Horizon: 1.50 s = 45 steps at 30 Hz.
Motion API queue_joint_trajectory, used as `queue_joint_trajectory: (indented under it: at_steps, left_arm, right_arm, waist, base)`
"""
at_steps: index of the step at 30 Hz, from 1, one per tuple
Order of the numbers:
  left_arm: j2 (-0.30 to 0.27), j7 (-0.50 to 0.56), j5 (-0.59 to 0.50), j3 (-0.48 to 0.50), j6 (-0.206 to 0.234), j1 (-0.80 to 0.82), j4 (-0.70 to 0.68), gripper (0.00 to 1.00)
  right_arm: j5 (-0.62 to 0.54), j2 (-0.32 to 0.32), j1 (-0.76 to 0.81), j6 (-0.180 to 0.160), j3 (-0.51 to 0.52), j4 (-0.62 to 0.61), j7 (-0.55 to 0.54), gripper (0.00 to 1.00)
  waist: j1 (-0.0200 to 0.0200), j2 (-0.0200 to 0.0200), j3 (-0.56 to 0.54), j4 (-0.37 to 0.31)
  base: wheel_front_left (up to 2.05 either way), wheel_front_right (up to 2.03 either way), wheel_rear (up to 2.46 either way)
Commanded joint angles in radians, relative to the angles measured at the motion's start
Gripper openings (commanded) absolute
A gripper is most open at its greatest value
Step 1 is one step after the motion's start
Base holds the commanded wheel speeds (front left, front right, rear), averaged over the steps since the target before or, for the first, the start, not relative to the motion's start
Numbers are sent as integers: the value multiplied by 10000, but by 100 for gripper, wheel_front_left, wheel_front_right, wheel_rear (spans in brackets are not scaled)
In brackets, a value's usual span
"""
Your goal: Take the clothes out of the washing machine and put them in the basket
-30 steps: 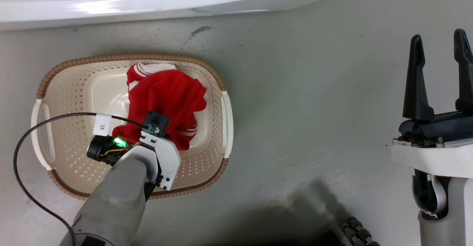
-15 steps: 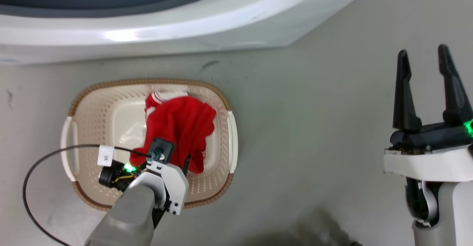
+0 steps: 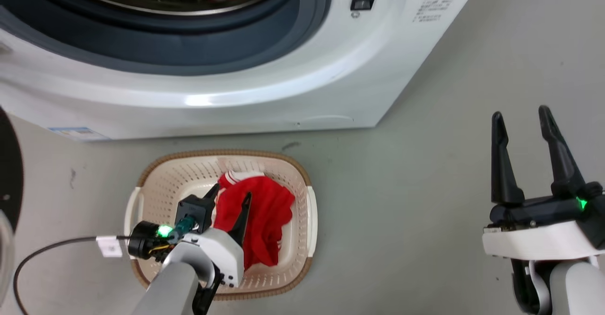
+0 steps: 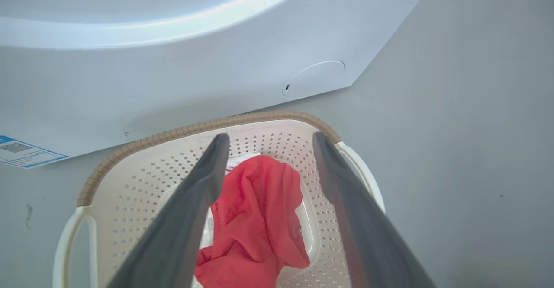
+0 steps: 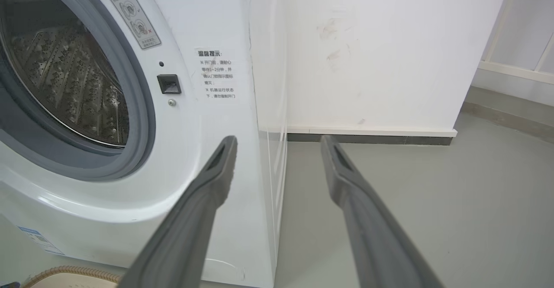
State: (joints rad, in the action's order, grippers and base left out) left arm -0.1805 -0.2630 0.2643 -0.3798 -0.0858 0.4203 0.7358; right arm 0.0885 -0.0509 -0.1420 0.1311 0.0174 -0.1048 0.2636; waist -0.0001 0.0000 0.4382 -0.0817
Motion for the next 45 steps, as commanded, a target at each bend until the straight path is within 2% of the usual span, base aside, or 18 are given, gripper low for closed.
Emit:
queue_joint_trajectory:
  at_steps: [1,11,15,19,26,30,40,45]
  left_arm:
    - [-36,-24,-91,133,88,-283,-386,100]
    - [-233,-25,-518,964,111,-993,-2813,100]
    - [-304,-25,-531,1315,71,-470,-3470,100]
    - [-374,-24,-522,1475,-13,120,-3507,100]
    - [-653,112,-294,1874,-94,2275,-2792,100]
    - [-1053,590,-315,1887,-182,3786,-2150,100]
    - [-1758,2578,-288,1269,-401,7447,-151,100]
    - [-2078,4196,63,715,-433,9010,816,100]
  right_arm:
    - [11,14,159,-7,-25,26,19,100]
    - [27,14,407,-7,-63,55,19,100]
    - [97,14,353,-7,-84,1,19,100]
    - [131,14,213,-7,-171,-40,18,100]
    - [309,14,-189,-7,-168,-118,17,100]
    - [475,15,-462,-7,-170,-160,18,100]
    - [1011,17,-1015,-7,-265,-247,18,100]
    - [1305,18,-1245,-7,-258,-288,18,100]
  waist:
    - [1,0,-418,110]
    - [1,0,-946,8]
    - [1,0,-846,-83]
    - [1,0,-631,-224]
    - [1,0,199,-736]
    - [1,0,793,-1091]
    - [1,0,2133,-1866]
    - [1,0,2682,-2223]
  base:
    - [0,0,0]
    - [0,0,0]
    - [0,0,0]
    - [0,0,0]
    - [0,0,0]
    - [0,0,0]
    - [0,0,0]
    - [0,0,0]
